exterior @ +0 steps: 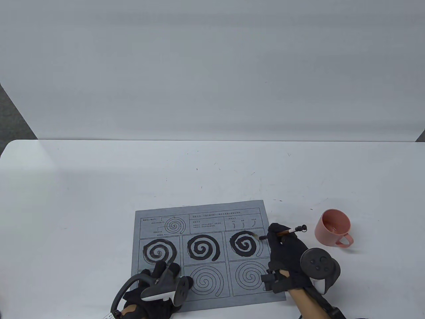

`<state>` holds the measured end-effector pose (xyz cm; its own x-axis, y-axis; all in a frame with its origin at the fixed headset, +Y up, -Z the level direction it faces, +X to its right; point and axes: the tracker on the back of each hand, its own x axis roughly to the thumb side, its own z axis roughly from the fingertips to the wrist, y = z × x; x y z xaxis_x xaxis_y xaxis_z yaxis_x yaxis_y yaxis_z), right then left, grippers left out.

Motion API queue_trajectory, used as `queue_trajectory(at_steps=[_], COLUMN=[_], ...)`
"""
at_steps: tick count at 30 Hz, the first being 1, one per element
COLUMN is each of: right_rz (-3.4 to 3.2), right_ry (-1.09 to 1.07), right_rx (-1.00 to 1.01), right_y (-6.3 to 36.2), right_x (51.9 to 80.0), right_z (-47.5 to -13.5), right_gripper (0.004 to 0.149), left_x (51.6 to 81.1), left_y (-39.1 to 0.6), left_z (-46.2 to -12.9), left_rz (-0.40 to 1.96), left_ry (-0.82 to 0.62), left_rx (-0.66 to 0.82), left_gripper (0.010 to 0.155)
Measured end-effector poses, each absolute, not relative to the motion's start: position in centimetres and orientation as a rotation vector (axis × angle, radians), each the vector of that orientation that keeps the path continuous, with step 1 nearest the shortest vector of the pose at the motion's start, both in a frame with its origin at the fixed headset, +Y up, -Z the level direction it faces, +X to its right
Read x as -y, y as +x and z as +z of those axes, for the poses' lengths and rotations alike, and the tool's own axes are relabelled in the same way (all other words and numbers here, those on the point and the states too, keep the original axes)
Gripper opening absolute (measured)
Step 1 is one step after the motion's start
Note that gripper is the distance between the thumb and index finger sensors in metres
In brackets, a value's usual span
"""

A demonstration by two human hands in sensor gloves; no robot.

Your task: Trace patterns on water writing practice cloth with Chinese brush

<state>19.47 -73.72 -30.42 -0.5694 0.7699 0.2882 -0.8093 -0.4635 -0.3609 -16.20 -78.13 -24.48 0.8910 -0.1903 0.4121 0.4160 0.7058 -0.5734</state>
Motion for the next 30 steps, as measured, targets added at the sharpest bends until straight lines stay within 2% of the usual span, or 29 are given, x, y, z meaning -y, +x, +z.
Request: queue_trajectory(at_steps=[30], right_rz=[2.171], right_ry=[0.168], right_rx=[0.639], right_y=[19.42], right_x=[73.14], right_z=[-30.3], right_gripper=[0.033], left_x=[78.13], left_y=[-16.2], left_z=[-24.48], left_rz=[-0.344], left_ry=[-0.713], left_rx=[0.337], left_gripper=[0.074])
